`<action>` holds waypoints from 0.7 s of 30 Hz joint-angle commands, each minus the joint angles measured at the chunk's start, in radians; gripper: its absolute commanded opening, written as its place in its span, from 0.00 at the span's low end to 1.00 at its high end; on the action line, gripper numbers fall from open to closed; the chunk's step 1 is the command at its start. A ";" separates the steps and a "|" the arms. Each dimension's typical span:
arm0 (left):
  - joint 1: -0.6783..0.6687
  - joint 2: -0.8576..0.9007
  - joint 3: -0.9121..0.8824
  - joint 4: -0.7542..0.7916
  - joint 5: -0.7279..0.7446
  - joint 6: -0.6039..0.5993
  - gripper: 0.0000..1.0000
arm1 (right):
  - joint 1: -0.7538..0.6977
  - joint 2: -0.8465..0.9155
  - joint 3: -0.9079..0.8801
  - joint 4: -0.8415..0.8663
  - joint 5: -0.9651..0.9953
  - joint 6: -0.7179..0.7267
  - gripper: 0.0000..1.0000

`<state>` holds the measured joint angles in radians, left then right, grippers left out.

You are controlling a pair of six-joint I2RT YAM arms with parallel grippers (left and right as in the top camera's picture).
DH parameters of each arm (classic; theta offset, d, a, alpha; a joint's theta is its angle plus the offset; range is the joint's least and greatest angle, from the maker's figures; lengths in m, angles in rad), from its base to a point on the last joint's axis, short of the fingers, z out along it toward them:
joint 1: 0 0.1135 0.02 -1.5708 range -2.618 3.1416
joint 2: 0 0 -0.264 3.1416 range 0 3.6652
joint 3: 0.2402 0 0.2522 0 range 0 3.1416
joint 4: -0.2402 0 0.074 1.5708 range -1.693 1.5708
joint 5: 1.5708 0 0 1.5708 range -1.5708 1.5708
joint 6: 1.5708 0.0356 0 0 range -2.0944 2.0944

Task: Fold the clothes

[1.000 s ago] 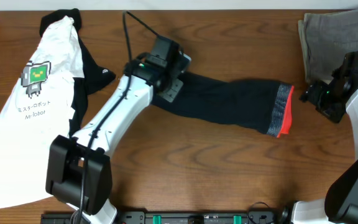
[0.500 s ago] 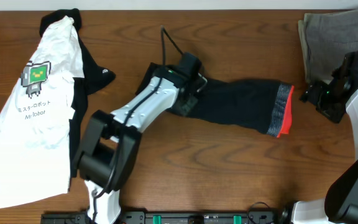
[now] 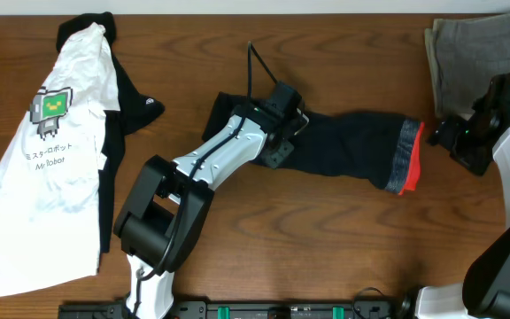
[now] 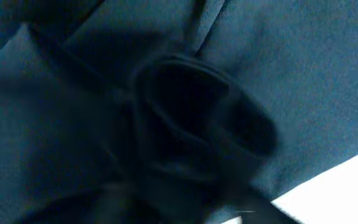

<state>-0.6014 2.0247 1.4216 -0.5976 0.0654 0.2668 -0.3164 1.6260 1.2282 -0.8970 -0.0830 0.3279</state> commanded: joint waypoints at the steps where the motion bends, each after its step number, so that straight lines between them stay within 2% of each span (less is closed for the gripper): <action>1: 0.000 -0.008 0.000 0.002 -0.002 0.000 0.98 | 0.010 -0.018 0.015 -0.002 -0.004 -0.015 0.79; 5: 0.009 -0.029 0.023 0.001 -0.058 -0.067 0.98 | 0.010 -0.018 0.015 -0.002 -0.003 -0.015 0.79; 9: 0.023 -0.084 0.042 0.010 -0.058 -0.081 0.98 | 0.009 -0.018 0.015 -0.003 -0.003 -0.015 0.79; 21: 0.115 -0.158 0.042 0.011 -0.051 -0.273 0.98 | 0.010 -0.018 0.015 -0.003 -0.003 -0.016 0.79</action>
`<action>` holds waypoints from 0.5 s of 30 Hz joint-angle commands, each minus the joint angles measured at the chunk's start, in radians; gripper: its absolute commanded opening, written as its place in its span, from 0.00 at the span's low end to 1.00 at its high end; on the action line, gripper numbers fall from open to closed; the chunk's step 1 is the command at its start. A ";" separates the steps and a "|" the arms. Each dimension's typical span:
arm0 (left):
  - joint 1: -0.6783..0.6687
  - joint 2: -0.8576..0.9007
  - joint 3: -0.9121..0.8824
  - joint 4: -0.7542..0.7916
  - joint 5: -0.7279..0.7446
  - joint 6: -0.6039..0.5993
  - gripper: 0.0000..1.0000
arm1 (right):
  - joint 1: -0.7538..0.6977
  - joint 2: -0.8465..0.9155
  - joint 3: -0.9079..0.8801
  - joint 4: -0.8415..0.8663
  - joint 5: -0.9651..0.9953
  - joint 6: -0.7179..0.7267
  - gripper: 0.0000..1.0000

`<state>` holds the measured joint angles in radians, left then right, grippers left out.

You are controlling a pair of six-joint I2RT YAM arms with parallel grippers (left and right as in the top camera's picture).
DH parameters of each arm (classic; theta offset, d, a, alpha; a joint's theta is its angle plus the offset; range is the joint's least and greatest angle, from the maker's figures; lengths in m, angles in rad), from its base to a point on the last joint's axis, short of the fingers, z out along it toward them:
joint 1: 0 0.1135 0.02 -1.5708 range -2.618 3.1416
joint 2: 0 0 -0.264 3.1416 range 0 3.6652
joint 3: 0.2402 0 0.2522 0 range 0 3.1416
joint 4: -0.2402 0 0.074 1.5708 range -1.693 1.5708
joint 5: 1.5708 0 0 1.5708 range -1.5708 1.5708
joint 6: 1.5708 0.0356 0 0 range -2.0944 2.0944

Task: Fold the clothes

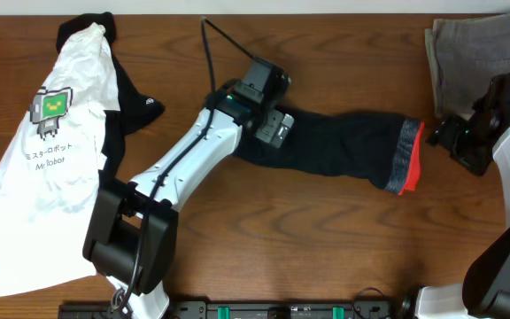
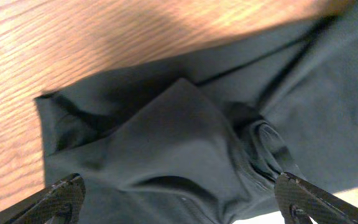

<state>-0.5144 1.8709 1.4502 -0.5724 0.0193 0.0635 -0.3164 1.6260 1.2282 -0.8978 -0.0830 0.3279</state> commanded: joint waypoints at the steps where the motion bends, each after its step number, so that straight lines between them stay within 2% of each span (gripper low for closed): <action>1: 0.037 -0.005 0.013 -0.019 -0.004 -0.069 0.98 | 0.010 -0.018 0.015 -0.003 -0.003 -0.016 0.79; 12: 0.138 0.062 0.009 -0.003 0.000 -0.061 0.98 | 0.010 -0.018 0.015 -0.011 -0.003 -0.016 0.79; 15: 0.148 0.088 0.009 0.019 0.045 -0.060 0.98 | 0.010 -0.018 0.015 -0.014 -0.004 -0.022 0.80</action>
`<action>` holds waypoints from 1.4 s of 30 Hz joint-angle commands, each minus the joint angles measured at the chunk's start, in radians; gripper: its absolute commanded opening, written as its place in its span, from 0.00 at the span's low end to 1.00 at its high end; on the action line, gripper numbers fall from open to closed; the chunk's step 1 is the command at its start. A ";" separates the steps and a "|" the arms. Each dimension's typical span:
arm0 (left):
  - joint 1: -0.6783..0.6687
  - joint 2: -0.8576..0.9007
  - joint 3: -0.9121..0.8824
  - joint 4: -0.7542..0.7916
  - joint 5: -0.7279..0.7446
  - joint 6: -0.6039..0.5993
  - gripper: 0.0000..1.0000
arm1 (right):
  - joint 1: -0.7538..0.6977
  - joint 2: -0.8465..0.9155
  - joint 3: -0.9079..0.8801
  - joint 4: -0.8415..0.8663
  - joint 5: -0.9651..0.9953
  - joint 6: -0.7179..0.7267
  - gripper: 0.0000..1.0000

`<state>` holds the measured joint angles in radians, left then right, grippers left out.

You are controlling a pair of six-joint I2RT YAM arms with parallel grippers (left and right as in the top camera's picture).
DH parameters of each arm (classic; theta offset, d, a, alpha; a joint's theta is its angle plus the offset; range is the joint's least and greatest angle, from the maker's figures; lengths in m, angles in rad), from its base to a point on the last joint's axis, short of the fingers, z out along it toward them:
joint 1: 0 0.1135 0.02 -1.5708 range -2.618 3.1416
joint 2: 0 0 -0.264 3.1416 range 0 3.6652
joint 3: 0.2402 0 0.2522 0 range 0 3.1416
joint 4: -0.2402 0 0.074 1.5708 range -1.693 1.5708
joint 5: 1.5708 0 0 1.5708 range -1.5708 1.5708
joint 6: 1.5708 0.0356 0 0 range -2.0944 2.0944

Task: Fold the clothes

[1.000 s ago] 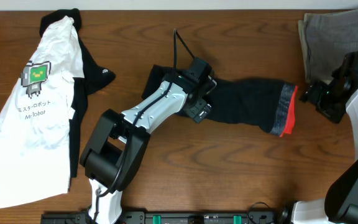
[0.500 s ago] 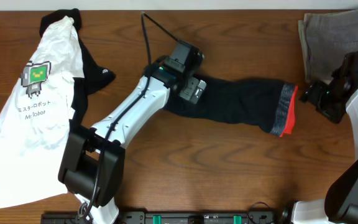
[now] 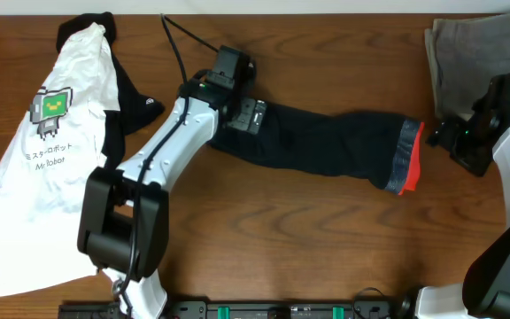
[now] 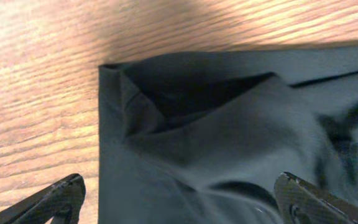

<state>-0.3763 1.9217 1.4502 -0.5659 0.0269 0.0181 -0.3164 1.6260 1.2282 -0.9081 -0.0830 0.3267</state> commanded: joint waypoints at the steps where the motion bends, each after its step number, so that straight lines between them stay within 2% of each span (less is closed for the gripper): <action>1: 0.010 0.047 0.009 0.027 0.058 -0.012 0.98 | 0.010 -0.018 0.015 -0.004 -0.004 -0.021 0.80; 7: 0.005 0.064 0.009 0.095 0.075 -0.013 0.99 | 0.010 -0.018 0.014 -0.005 -0.003 -0.022 0.80; 11: 0.005 0.065 0.009 0.096 0.097 -0.013 0.95 | 0.010 -0.018 0.014 -0.004 0.000 -0.029 0.80; 22: 0.007 0.103 0.009 0.093 0.092 -0.017 0.94 | 0.010 -0.018 0.014 -0.001 0.004 -0.048 0.80; 27: 0.007 0.108 0.009 0.093 -0.010 -0.069 0.93 | 0.010 -0.018 0.014 -0.001 0.004 -0.048 0.80; 33: 0.008 0.108 0.009 0.093 -0.031 -0.077 0.77 | 0.010 -0.018 0.014 -0.002 0.004 -0.048 0.80; 37: 0.008 0.108 0.009 0.093 -0.107 -0.106 0.75 | 0.010 -0.018 0.014 -0.001 0.004 -0.048 0.80; 42: 0.008 0.110 0.007 0.089 -0.110 -0.148 0.70 | 0.010 -0.018 0.014 0.001 0.003 -0.047 0.80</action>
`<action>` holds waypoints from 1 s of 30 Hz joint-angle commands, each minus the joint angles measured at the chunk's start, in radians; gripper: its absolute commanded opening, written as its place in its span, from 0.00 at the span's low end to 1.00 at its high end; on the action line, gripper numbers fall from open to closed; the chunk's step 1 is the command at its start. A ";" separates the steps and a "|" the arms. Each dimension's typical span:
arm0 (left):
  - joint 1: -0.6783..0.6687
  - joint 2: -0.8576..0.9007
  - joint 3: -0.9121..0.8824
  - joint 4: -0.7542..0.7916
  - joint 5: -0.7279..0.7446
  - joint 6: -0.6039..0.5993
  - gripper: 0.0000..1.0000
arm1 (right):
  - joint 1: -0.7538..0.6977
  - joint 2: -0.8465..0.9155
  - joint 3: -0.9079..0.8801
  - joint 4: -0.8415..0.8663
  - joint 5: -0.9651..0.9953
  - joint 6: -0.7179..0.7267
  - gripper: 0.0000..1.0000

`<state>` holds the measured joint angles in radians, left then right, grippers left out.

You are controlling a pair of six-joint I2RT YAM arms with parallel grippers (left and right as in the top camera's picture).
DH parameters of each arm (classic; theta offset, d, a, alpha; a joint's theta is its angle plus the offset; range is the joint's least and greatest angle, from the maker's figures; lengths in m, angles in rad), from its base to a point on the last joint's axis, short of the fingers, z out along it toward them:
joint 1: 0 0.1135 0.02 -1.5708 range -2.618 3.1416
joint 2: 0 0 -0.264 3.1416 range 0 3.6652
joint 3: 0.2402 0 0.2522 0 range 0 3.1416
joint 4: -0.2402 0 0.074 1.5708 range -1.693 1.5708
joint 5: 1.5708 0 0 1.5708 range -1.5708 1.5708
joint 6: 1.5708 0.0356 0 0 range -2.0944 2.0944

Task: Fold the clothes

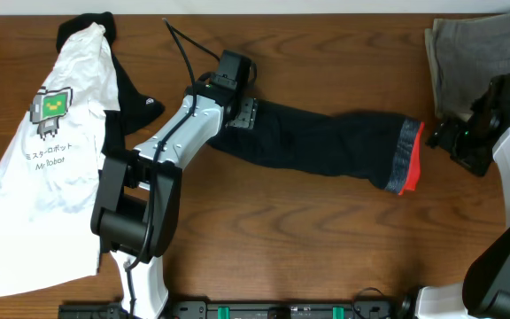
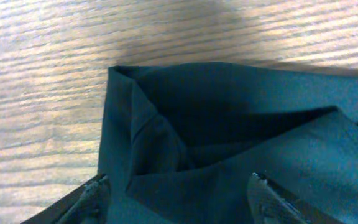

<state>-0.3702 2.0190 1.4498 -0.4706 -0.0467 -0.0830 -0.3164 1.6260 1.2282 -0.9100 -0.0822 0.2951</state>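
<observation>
A dark navy garment [image 1: 335, 146] lies stretched across the middle of the table, with a grey band and a red edge at its right end. My left gripper [image 1: 240, 113] sits over its left end. In the left wrist view the garment's left edge and a folded-in corner [image 2: 148, 130] fill the frame. The left gripper [image 2: 178, 196] is open, its fingers [image 2: 95, 193] straddling the cloth close above it. My right gripper [image 1: 450, 137] hangs at the right, just past the garment's red edge; its jaws cannot be made out.
A folded grey cloth [image 1: 467, 53] lies at the back right corner, next to the right arm. A white printed T-shirt [image 1: 51, 159] is spread at the left over a black garment [image 1: 131, 102]. Bare wood table [image 1: 282, 239] runs along the front.
The left gripper stays over the garment's left end but sits closer to the cloth, and its fingers stand nearer together. The garment and the right arm have not moved.
The left gripper was first down in the garment's middle, its view filled with bunched dark cloth. Then it was open further left over a raised fold. Then it stood over the garment's left edge, where it now sits lower with narrower jaws.
</observation>
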 commanded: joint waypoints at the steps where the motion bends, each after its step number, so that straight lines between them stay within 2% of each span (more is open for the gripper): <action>1: 0.002 0.013 0.005 -0.006 -0.036 -0.052 0.70 | 0.010 -0.018 0.014 0.003 0.003 -0.016 0.80; 4: 0.002 0.013 -0.003 -0.006 -0.036 -0.066 0.68 | 0.010 -0.018 0.014 0.002 0.003 -0.016 0.80; 14: -0.001 0.014 -0.006 -0.011 -0.032 -0.153 0.49 | 0.010 -0.018 0.014 0.002 0.003 -0.016 0.80; 28: -0.002 0.014 -0.020 -0.039 -0.018 -0.238 0.35 | 0.010 -0.018 0.014 0.001 0.003 -0.016 0.80; 30: -0.001 0.014 -0.020 -0.036 -0.017 -0.238 0.29 | 0.010 -0.018 0.014 0.001 0.003 -0.016 0.80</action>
<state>-0.3702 2.0190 1.4448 -0.5041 -0.0593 -0.3046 -0.3164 1.6260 1.2282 -0.9085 -0.0822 0.2947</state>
